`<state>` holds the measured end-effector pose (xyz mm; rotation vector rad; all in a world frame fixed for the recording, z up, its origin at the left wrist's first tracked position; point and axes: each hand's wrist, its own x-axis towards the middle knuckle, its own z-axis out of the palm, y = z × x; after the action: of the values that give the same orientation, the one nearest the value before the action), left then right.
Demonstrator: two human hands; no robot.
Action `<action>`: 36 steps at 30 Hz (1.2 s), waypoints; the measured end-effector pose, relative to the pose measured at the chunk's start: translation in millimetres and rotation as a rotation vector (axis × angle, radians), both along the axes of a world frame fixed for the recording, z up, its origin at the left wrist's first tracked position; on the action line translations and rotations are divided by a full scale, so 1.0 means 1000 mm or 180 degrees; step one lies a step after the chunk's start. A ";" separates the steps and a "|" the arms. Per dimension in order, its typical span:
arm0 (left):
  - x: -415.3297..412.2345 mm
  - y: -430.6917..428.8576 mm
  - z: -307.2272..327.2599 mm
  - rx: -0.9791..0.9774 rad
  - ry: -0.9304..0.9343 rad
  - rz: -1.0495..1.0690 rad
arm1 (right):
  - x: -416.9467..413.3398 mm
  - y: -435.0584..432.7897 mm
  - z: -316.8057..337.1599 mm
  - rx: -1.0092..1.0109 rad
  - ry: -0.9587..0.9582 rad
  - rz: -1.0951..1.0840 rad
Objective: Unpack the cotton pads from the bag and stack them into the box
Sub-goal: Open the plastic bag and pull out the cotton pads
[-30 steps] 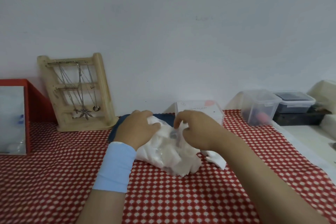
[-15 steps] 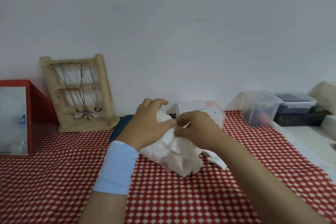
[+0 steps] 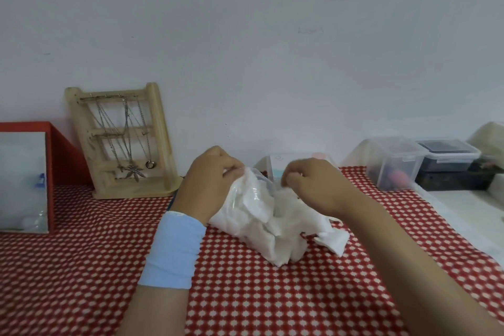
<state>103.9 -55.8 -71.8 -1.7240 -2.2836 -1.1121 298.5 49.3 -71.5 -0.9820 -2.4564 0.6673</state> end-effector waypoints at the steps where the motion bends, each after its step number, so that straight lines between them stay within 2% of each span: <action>1: 0.002 0.000 0.002 0.0007 0.0049 -0.0118 | -0.002 -0.004 0.000 0.0065 0.0318 0.0034; 3: 0.009 -0.001 0.005 0.0084 0.0162 -0.0294 | -0.010 -0.013 -0.003 0.0126 0.0585 0.0172; 6: 0.018 -0.002 0.006 0.0058 0.0085 -0.0328 | -0.021 -0.011 -0.016 -0.0146 0.0726 0.0076; 9: 0.014 -0.003 0.003 -0.0524 -0.0036 -0.0310 | -0.024 -0.005 -0.025 -0.0121 0.0901 -0.0101; 11: 0.009 -0.001 -0.001 -0.0689 0.0026 -0.0328 | -0.026 -0.006 -0.029 0.0029 0.0973 -0.0045; 17: 0.000 -0.001 -0.011 -0.0533 0.0004 0.0125 | -0.023 -0.005 -0.031 0.0265 0.0488 0.0271; 20: -0.007 -0.004 -0.017 -0.1047 0.0494 0.0562 | -0.017 0.000 -0.029 0.0588 0.0407 0.0179; 23: -0.006 -0.002 -0.018 -0.0919 0.0893 0.0804 | -0.015 0.000 -0.026 0.0601 0.0127 0.0012; 26: 0.000 0.003 -0.019 -0.0953 0.0448 0.0603 | -0.019 -0.002 -0.030 0.0331 -0.0124 0.0008; 28: 0.000 0.004 -0.024 -0.0997 0.0249 0.0525 | -0.025 -0.008 -0.032 0.0232 0.0005 0.0108; 32: -0.010 0.003 -0.027 -0.0470 0.0061 0.0588 | -0.031 -0.019 -0.036 0.0399 0.0355 0.0340; 36: -0.011 0.005 -0.029 -0.0339 -0.0337 0.0433 | -0.034 -0.028 -0.035 0.0723 -0.0106 0.0615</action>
<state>93.1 -51.1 -100.5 -1.5500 -2.5240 -1.0992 264.5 21.1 -106.9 -0.6809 -2.6085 0.4205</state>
